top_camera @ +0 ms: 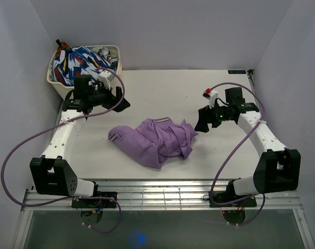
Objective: Fold and stack the trousers
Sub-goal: Flatten the trousers out
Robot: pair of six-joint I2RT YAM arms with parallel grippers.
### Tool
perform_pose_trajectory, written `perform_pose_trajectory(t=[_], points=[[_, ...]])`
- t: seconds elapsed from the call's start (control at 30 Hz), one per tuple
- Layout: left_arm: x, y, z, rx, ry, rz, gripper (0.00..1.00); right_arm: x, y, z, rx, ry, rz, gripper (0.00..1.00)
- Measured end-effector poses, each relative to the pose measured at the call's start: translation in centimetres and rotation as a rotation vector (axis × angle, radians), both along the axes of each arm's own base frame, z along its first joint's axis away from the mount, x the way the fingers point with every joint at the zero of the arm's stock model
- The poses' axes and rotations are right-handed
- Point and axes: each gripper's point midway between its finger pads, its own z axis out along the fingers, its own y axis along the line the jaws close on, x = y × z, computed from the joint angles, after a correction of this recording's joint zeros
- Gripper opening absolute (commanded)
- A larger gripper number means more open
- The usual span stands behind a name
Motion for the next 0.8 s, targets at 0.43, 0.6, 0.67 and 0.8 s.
perform_pose_trajectory(t=[0.43, 0.6, 0.67, 0.8], points=[[-6.0, 5.7, -14.4, 0.113, 0.410, -0.024, 0.98, 4.6, 11.0, 4.6, 0.175, 0.004, 0.231, 0.90], [-6.5, 7.3, -16.1, 0.127, 0.436, -0.017, 0.98, 4.4, 14.7, -0.2, 0.150, 0.160, 0.269, 0.90], [-6.8, 7.5, -16.9, 0.128, 0.452, -0.031, 0.98, 4.2, 15.6, -2.4, 0.142, 0.237, 0.275, 0.90], [-7.7, 7.1, -18.5, 0.098, 0.497, -0.094, 0.97, 3.2, 16.5, -4.9, 0.168, 0.375, 0.289, 0.98]])
